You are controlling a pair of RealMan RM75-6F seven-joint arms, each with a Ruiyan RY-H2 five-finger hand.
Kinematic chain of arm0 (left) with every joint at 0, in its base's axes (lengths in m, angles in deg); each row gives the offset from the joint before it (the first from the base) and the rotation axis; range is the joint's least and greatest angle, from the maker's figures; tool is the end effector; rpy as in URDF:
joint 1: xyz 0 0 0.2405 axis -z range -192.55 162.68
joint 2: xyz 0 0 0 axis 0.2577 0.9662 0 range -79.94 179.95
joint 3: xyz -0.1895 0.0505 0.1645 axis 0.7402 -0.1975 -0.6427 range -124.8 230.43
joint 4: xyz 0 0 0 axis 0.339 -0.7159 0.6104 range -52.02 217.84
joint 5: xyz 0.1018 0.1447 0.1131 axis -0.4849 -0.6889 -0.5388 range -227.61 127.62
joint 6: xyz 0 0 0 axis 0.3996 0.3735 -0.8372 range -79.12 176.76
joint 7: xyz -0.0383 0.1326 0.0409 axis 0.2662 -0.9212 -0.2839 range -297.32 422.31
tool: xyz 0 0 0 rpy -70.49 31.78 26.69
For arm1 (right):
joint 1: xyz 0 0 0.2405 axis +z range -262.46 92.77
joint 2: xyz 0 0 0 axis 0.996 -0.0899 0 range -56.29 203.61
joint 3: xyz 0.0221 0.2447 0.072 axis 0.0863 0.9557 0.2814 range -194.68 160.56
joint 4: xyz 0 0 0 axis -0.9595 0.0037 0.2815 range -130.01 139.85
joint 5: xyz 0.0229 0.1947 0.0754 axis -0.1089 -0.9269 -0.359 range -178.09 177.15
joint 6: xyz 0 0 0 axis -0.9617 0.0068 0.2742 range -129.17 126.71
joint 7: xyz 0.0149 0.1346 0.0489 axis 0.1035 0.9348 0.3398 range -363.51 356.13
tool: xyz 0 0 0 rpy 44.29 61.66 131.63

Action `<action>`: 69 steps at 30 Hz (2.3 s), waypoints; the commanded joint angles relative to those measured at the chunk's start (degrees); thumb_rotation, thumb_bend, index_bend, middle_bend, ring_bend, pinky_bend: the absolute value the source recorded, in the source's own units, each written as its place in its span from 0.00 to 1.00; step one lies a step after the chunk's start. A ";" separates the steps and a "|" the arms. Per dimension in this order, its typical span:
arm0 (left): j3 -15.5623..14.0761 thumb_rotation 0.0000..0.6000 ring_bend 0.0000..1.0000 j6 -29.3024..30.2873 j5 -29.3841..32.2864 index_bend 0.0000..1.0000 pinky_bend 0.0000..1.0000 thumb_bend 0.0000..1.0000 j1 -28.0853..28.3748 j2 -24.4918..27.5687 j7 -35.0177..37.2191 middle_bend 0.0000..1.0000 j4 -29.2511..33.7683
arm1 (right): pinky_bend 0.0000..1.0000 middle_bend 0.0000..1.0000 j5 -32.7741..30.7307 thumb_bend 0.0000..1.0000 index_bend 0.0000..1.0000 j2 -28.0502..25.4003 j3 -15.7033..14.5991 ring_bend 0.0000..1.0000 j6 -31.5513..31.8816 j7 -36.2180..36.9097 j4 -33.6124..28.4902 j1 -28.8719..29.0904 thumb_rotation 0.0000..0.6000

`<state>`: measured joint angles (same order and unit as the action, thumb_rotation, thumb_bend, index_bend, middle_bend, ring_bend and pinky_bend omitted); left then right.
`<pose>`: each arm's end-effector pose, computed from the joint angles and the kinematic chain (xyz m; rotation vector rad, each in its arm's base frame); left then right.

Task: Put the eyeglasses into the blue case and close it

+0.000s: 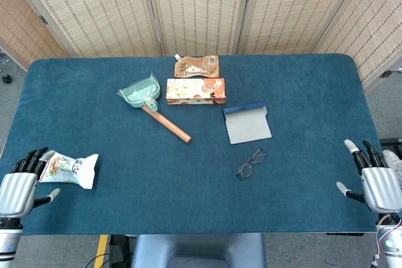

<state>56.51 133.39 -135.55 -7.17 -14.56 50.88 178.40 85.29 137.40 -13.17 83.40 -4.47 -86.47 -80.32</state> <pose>-0.2896 0.1979 0.1528 -1.4522 -0.7628 -0.8420 -0.3152 -0.1833 0.1647 1.3819 -0.8729 0.8823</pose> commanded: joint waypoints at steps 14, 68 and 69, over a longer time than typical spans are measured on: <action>-0.07 1.00 0.15 0.76 -0.62 0.18 0.27 0.19 -0.12 -0.02 0.31 0.15 0.23 | 0.18 0.24 1.09 0.18 0.06 -0.33 0.60 0.19 0.11 -0.61 0.70 0.95 1.00; -0.48 1.00 0.15 3.21 0.77 0.18 0.27 0.19 -3.17 0.09 4.33 0.15 -2.52 | 0.98 0.88 -0.12 0.29 0.38 18.64 0.17 1.00 -37.76 -10.29 16.55 34.10 1.00; -0.49 1.00 0.15 3.23 0.78 0.18 0.27 0.19 -3.21 0.04 4.37 0.15 -2.57 | 0.98 0.88 -0.17 0.29 0.39 18.93 0.09 1.00 -37.73 -10.19 16.87 34.24 1.00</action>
<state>56.03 136.61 -134.78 -10.37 -14.51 55.24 175.84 85.19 156.17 -12.99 45.69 -14.73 -69.77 -46.21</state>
